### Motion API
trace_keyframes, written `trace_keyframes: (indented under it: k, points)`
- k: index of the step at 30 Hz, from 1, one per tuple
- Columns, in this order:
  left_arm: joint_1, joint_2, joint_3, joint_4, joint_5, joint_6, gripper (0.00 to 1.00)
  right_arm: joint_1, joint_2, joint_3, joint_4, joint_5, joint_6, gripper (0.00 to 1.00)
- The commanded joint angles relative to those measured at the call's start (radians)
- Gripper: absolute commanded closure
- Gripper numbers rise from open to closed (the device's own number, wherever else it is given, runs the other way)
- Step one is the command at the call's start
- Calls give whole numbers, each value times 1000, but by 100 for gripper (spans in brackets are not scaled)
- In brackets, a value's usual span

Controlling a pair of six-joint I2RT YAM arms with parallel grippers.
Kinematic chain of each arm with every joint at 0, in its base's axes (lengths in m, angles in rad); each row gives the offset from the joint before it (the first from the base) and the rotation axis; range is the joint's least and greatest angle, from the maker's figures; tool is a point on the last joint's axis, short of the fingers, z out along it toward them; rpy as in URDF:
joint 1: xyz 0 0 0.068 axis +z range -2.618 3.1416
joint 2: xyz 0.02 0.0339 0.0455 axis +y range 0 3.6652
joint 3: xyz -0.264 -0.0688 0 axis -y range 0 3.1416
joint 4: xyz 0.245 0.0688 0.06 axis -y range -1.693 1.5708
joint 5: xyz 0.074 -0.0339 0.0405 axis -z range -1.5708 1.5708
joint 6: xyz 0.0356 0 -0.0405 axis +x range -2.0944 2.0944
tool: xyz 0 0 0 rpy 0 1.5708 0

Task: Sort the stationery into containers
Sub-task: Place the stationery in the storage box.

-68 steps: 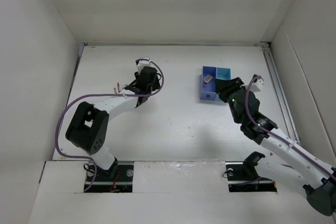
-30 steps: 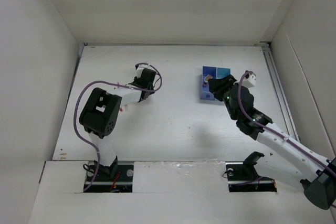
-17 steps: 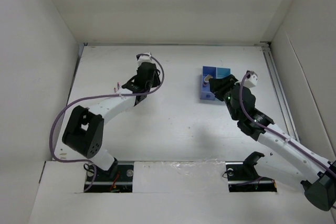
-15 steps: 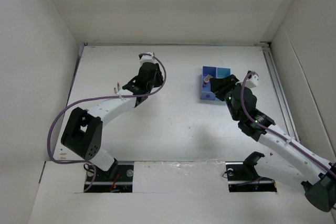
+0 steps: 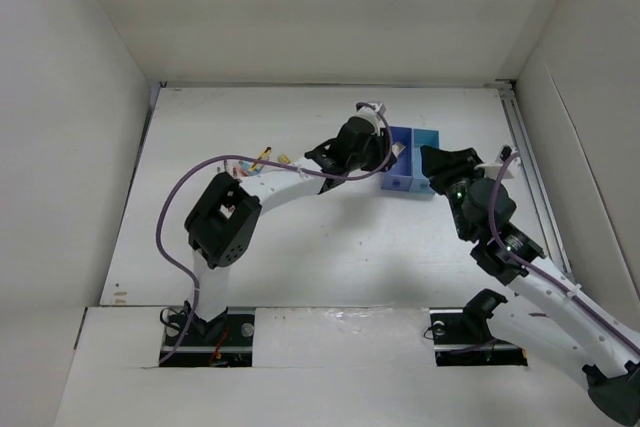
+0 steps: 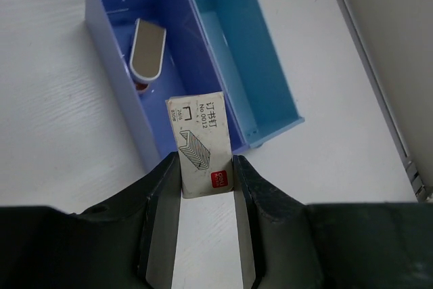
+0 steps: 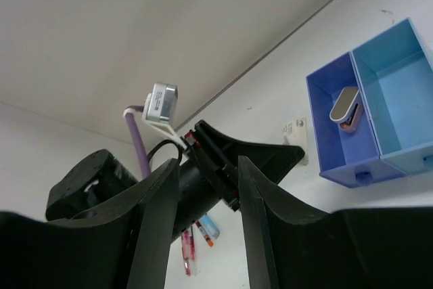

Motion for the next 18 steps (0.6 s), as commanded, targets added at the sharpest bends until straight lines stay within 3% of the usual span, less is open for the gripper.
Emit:
trace_keyframes:
  k: [1,5,9,13,16,18]
  points:
    - [7,35,114,63,87,-31,89,-7,-22,-7,34,28,13,54]
    - [-4,134,234,17,100,-21,89,-7,-12,-7,34,19,13,54]
    - [-13,203,312,-24,100,-21,82,-7,-12,-7,34,19,13,54]
    - [-13,203,312,-24,62,-11,68,-7,-12,-7,34,19,13,54]
    - [-13,183,292,-36,25,-11,67,-7,-12,-7,34,28,13,54]
    - [-13,172,283,-36,15,-11,60,-7,-12,-7,34,28,13,54]
